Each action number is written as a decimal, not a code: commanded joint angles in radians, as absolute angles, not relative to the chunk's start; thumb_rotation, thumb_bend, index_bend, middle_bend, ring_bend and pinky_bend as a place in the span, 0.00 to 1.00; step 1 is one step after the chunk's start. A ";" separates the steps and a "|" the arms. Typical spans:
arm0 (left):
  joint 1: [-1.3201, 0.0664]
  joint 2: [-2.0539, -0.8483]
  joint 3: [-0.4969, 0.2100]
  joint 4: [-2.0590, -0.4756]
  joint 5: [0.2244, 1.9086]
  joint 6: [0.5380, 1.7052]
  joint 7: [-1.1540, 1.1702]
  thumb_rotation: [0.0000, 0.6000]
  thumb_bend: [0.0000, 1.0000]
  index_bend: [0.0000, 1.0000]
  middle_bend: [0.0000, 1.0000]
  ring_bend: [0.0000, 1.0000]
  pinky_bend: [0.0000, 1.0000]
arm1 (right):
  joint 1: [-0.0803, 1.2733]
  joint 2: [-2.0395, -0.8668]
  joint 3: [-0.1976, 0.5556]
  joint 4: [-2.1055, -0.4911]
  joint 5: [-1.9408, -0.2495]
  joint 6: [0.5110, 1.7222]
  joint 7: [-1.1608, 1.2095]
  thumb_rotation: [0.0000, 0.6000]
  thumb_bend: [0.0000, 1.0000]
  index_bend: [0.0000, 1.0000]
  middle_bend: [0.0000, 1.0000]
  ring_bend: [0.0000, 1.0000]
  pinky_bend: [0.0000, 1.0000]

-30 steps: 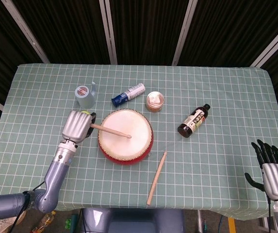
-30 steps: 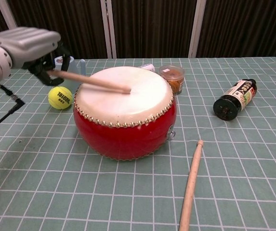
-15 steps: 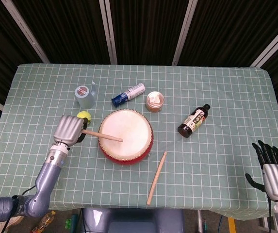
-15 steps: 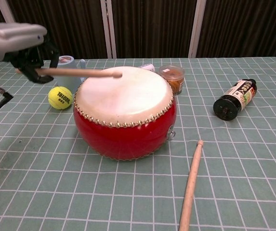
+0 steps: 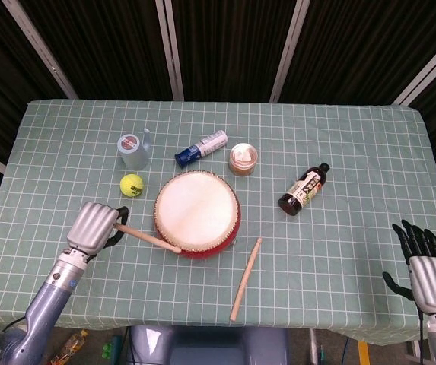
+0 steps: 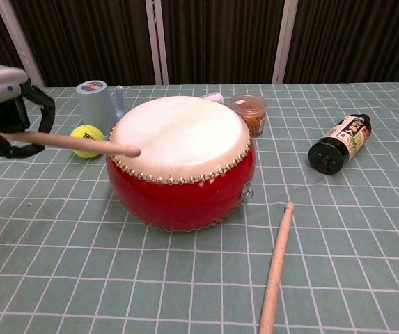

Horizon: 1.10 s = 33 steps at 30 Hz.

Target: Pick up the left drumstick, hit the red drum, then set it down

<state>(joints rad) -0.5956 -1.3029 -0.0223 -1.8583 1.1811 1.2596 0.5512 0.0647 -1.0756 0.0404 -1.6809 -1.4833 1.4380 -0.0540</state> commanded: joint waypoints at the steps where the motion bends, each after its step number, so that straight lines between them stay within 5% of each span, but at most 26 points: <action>1: -0.574 -1.335 0.000 -1.810 1.174 1.235 0.536 1.00 0.41 0.69 0.98 0.88 0.87 | 0.067 -1.077 0.042 -1.681 -1.482 1.437 -0.056 1.00 0.30 0.00 0.00 0.00 0.00; 13: -0.552 -1.402 0.035 -1.699 1.128 1.171 0.583 1.00 0.35 0.51 0.71 0.66 0.66 | 0.068 -1.076 0.042 -1.681 -1.481 1.435 -0.053 1.00 0.30 0.00 0.00 0.00 0.00; 20: -0.555 -1.386 0.038 -1.704 1.101 1.136 0.614 1.00 0.15 0.30 0.37 0.31 0.37 | 0.066 -1.077 0.041 -1.679 -1.482 1.437 -0.055 1.00 0.30 0.00 0.00 0.00 0.00; 33: -0.497 -1.268 0.032 -1.806 1.181 1.223 0.527 1.00 0.04 0.08 0.10 0.08 0.12 | 0.067 -1.073 0.038 -1.677 -1.480 1.432 -0.061 1.00 0.30 0.00 0.00 0.00 0.00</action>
<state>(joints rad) -0.5162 -1.2938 0.0294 -1.7871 1.1522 1.1943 0.5535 0.0667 -1.0731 0.0378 -1.6771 -1.4799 1.4316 -0.0614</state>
